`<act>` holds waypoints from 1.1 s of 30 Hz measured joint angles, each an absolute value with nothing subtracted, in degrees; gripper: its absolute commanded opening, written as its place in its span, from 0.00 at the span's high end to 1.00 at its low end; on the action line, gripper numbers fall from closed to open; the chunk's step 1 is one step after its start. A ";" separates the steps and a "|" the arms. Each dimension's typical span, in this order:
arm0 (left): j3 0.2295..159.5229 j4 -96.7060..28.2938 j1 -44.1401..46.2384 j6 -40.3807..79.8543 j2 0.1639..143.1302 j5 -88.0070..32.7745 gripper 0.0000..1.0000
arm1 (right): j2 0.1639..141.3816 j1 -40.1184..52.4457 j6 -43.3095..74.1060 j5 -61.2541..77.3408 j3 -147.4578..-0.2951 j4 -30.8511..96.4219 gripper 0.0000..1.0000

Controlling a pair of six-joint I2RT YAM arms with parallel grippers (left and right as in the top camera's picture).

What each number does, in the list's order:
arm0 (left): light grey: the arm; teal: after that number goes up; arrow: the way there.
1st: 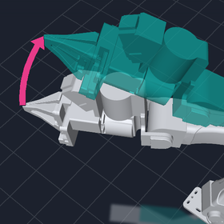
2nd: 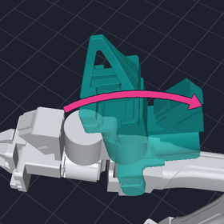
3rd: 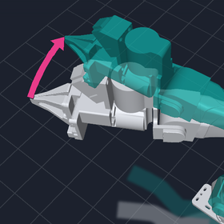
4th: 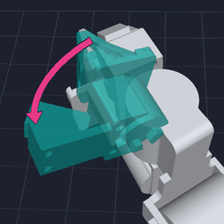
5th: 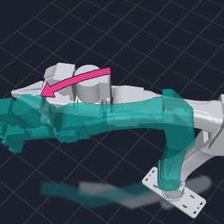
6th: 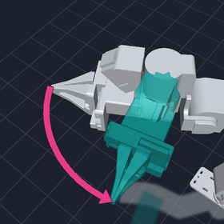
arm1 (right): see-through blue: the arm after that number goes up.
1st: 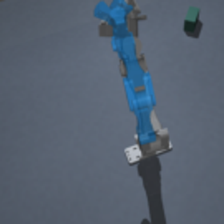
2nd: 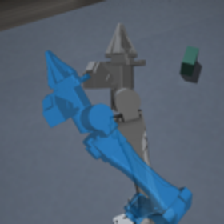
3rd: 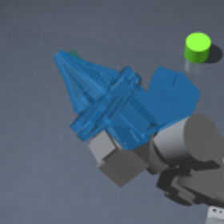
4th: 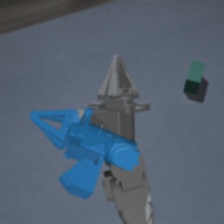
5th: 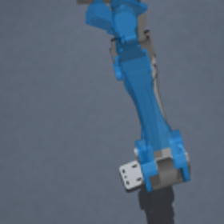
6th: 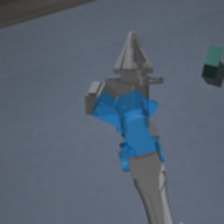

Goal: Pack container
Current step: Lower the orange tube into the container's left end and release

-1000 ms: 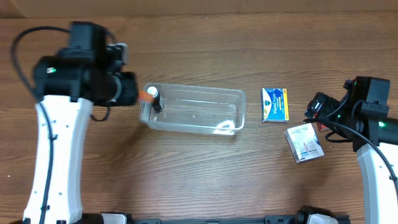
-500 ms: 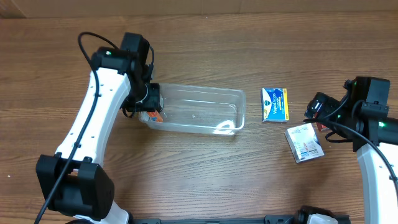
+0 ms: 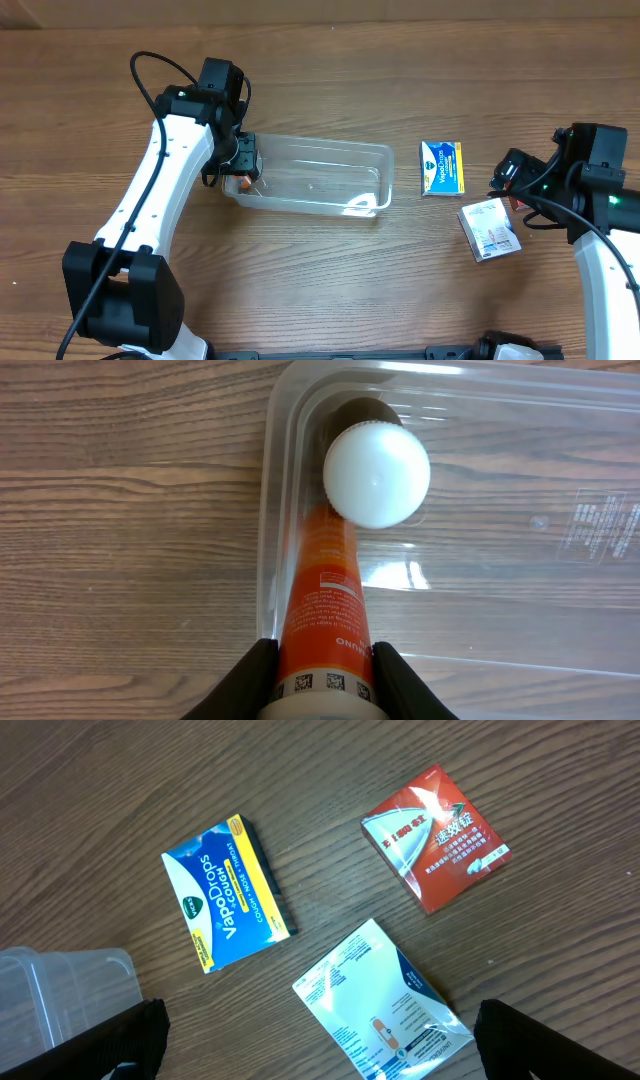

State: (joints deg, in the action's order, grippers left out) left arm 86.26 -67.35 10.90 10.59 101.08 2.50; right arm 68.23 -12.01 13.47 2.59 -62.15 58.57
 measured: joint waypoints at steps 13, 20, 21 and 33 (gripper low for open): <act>86.37 -68.55 10.90 10.68 104.36 1.76 0.38 | 68.23 -12.01 13.45 2.59 -62.15 58.54 0.00; 86.32 -69.01 10.90 10.79 105.91 1.74 0.36 | 68.23 -12.01 13.45 2.59 -62.15 58.57 0.00; 86.32 -69.01 10.90 10.81 105.91 1.74 0.36 | 68.23 -12.01 13.47 2.59 -62.15 58.54 0.00; 87.90 -71.31 10.90 9.26 104.55 0.32 0.22 | 68.23 -12.01 13.45 2.59 -62.15 58.52 0.00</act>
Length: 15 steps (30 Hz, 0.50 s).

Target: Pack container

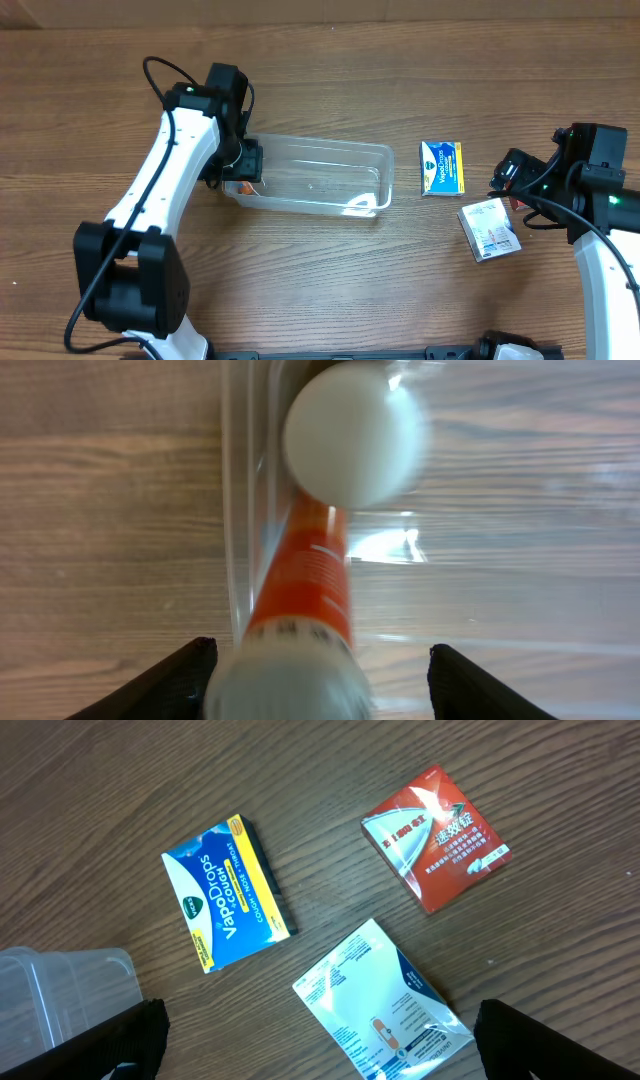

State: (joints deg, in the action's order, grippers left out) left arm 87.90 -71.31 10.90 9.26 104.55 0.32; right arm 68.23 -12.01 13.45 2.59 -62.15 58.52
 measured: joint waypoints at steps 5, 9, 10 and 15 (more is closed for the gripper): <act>96.36 -73.78 10.90 6.11 96.16 -1.37 0.00 | 68.23 -12.01 13.45 4.62 -62.15 58.00 0.00; 97.73 -75.88 9.13 5.56 87.26 -1.45 0.00 | 68.07 -11.99 13.98 2.09 -63.37 64.38 0.00; 97.76 -76.42 7.27 5.61 85.41 -1.37 0.00 | 68.01 -11.81 14.00 0.82 -65.17 65.56 0.00; 97.80 -77.95 -8.34 7.46 78.54 -0.99 0.00 | 68.40 -7.51 13.47 -1.21 -81.91 65.91 0.00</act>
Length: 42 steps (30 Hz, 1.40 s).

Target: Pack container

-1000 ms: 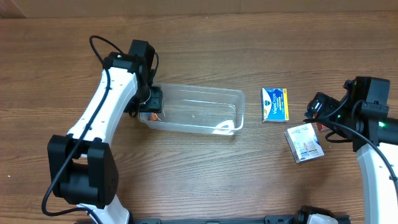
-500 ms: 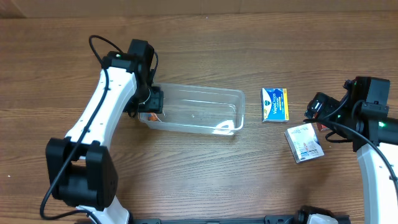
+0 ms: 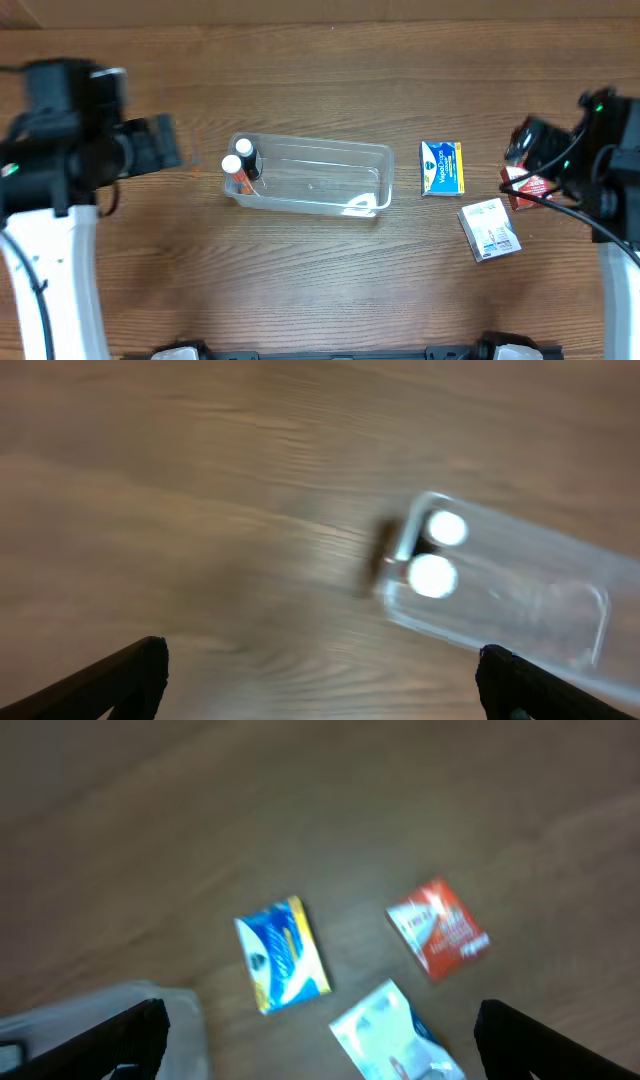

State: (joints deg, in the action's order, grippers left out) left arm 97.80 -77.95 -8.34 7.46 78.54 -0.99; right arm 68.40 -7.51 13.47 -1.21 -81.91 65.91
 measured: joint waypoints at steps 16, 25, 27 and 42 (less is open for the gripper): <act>90.00 -76.64 -12.75 8.23 77.80 -1.08 0.00 | 108.64 3.11 8.93 1.37 -86.87 59.96 0.00; 89.76 -75.61 -12.75 8.62 77.80 -1.08 0.00 | 117.12 3.09 7.44 1.30 -86.48 60.07 0.00; 89.69 -75.44 -12.75 8.62 77.80 -1.08 0.00 | 117.62 3.09 6.92 1.30 -86.43 60.25 0.00; 89.69 -75.20 -12.75 8.62 77.80 -1.08 0.00 | 117.95 3.09 5.93 1.30 -81.30 56.99 0.00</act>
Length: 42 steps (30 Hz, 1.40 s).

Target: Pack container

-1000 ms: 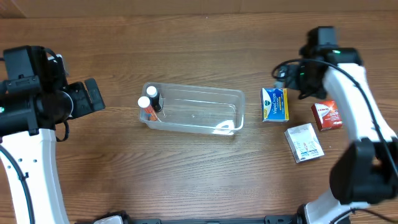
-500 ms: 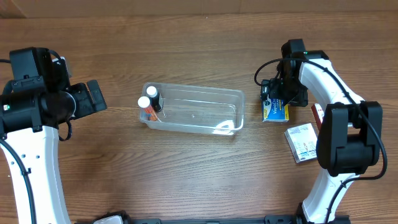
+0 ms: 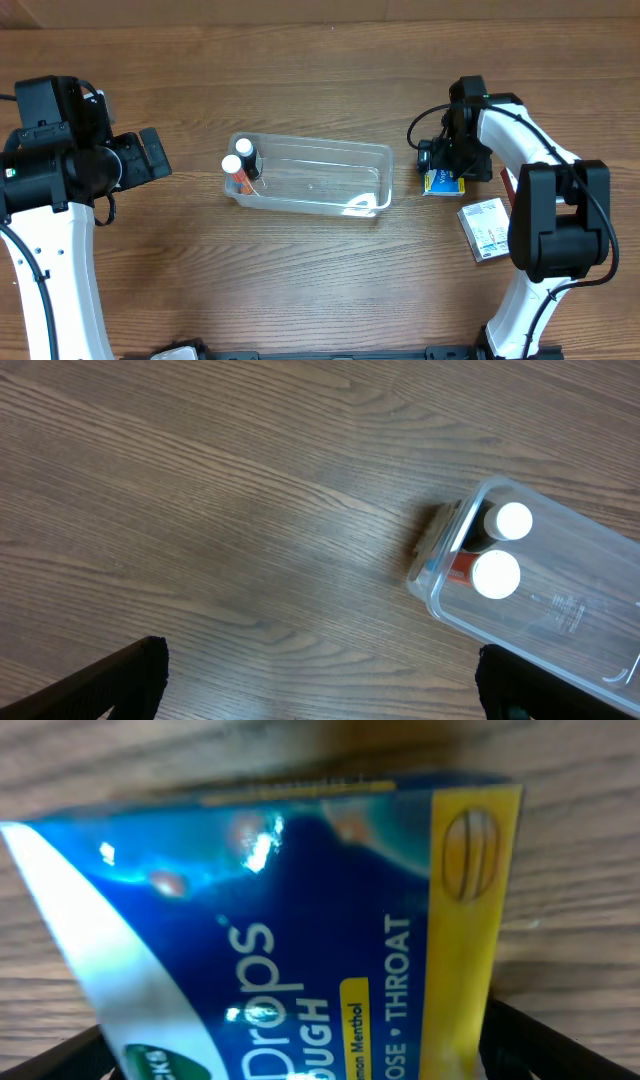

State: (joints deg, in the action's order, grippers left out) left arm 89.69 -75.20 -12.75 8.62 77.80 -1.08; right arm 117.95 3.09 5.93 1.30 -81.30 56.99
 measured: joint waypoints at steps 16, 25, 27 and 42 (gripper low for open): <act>89.69 -75.40 -12.75 8.62 77.80 -1.08 0.00 | 117.95 3.09 5.96 1.19 -81.28 55.92 0.19; 89.69 -75.40 -12.75 8.62 77.80 -1.08 0.00 | 117.95 3.09 5.93 1.23 -81.28 55.92 0.23; 89.69 -75.40 -12.75 8.62 77.80 -1.08 0.00 | 117.95 3.09 5.93 1.21 -81.28 55.94 0.24; 89.69 -75.20 -12.75 8.62 77.80 -1.08 0.00 | 113.12 3.16 6.17 1.28 -90.74 67.92 0.57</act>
State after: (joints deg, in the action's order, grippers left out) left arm 89.69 -75.20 -12.75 8.62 77.80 -1.08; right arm 113.12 3.16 6.17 1.28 -90.74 67.92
